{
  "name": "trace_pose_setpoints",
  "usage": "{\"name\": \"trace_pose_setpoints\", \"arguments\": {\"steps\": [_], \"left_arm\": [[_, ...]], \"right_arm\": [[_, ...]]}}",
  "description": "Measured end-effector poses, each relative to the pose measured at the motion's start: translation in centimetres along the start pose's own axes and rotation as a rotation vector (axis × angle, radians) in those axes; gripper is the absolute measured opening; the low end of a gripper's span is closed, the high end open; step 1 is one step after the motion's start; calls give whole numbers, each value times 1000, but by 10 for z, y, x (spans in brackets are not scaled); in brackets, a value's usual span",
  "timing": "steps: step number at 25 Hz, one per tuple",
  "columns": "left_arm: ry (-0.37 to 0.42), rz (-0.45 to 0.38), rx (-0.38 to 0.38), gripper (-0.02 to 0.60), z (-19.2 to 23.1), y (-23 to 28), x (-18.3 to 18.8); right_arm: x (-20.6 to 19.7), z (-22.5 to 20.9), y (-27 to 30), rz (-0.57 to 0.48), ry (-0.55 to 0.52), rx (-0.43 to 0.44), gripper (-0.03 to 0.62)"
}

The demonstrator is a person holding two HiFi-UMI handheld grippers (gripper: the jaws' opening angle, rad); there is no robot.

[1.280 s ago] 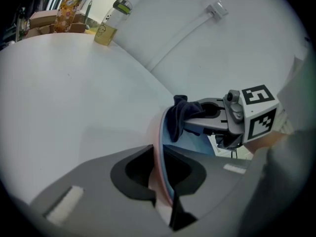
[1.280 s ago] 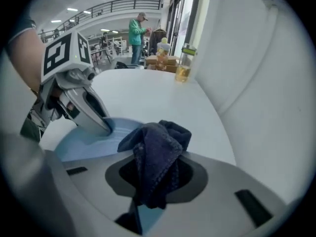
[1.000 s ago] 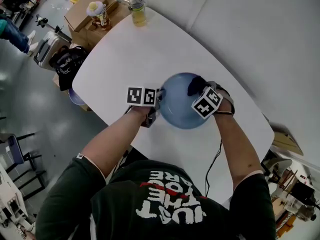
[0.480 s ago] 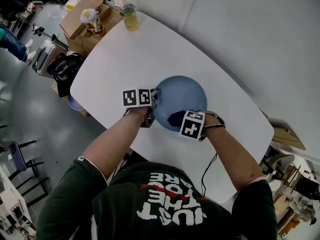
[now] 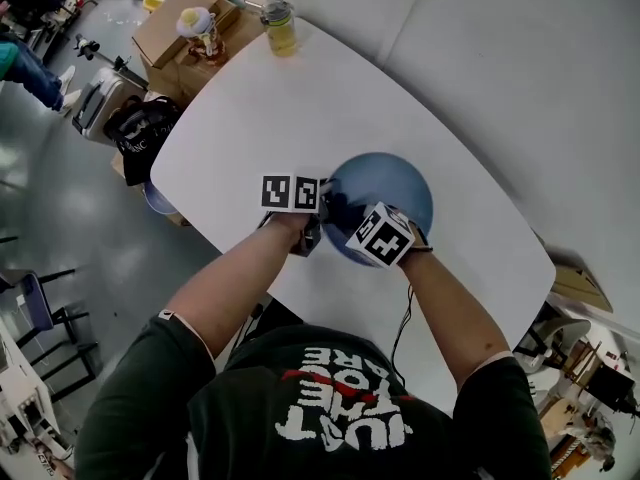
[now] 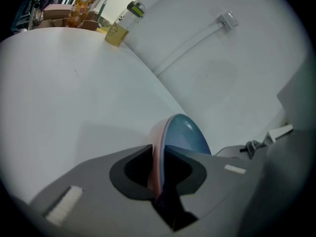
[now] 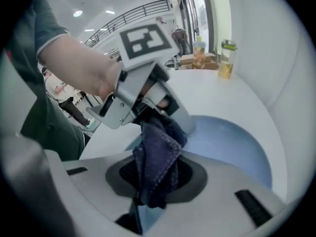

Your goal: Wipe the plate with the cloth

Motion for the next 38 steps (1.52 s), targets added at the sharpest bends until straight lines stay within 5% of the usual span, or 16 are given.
{"name": "trace_pose_setpoints", "arguments": {"steps": [7, 16, 20, 22, 26, 30, 38], "left_arm": [[58, 60, -8, 44, -1, 4, -7], [101, 81, -12, 43, -4, 6, -4], [100, 86, -17, 41, -3, 5, -4], [83, 76, -17, 41, -2, 4, -4], [48, 42, -7, 41, -1, 5, -1], [13, 21, 1, 46, 1, 4, 0], [-2, -4, 21, 55, 2, 5, 3]], "right_arm": [[-15, -20, -6, 111, -105, -11, 83], [-11, -92, 4, 26, 114, -230, 85], [-33, -129, -14, 96, 89, -405, 84], [-52, -141, -27, 152, 101, -425, 84], [-87, -129, -45, 282, 38, -361, 83], [-114, -85, -54, 377, -17, -203, 83], [-97, 0, -36, 352, -101, 23, 83]]}}
Point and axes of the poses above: the fingertips, and each gripper's own axes: y forward along the fingers, z to its left, x out of its top, the point moved 3 cm from there along -y, backward along the fingers, and after that the axes turned 7 degrees about -x, right-handed, at the moved point
